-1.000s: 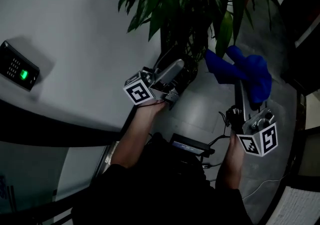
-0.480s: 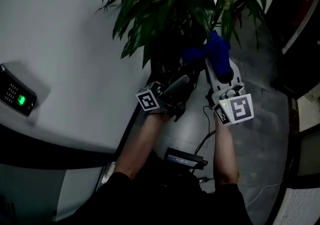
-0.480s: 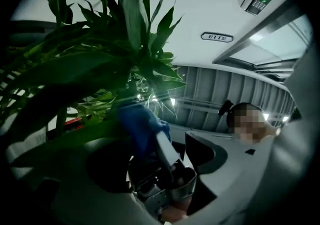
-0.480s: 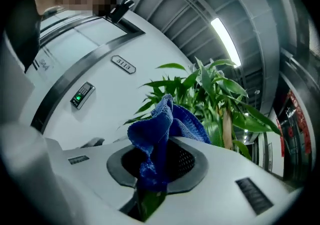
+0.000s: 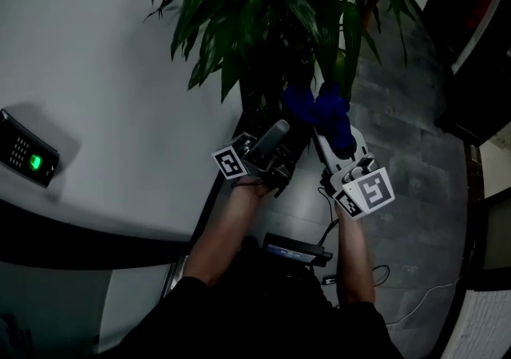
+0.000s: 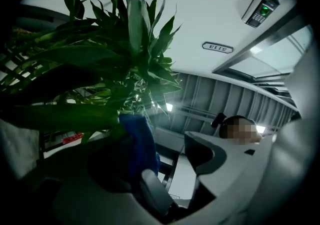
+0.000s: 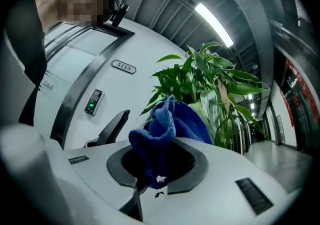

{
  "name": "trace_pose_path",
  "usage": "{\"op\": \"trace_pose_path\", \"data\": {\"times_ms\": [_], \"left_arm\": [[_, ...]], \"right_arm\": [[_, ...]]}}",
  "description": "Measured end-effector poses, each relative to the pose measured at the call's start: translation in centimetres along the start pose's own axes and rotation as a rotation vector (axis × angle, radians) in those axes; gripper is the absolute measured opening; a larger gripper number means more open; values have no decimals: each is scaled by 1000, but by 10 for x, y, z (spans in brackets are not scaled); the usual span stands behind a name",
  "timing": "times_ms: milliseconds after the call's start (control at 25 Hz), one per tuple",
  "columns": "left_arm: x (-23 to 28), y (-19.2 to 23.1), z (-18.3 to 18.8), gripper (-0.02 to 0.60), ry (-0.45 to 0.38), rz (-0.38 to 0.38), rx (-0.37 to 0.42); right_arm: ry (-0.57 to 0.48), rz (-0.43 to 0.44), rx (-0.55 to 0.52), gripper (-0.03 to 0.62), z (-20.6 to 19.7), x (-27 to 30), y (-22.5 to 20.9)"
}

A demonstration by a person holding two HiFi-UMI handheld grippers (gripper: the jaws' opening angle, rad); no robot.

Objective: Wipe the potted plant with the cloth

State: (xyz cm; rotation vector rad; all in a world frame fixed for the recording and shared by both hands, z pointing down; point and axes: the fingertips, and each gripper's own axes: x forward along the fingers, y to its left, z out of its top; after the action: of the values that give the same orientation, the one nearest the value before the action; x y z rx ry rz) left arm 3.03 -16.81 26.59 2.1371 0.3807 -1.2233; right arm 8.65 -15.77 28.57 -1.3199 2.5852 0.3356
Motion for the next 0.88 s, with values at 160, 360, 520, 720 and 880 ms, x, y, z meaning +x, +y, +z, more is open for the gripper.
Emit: {"op": "trace_pose_path", "data": {"times_ms": [160,360,520,720,880], "left_arm": [[-8,-5,2,337,-55,-1,-9],[-11,-12,-8,337,-47,18,13],[-14,-17,-14,337,-42,45,33],[-17,-26,-32,336,31,130,115],[-30,-35,-58,334,128,242,177]], "right_arm": [[-19,31,141,92,-16,-21,9],[-26,63,257,92,-30,-50,23],[21,56,292,92,-46,-77,28],[54,3,328,91,-52,-112,21],[21,-17,365,91,-38,-130,16]]}}
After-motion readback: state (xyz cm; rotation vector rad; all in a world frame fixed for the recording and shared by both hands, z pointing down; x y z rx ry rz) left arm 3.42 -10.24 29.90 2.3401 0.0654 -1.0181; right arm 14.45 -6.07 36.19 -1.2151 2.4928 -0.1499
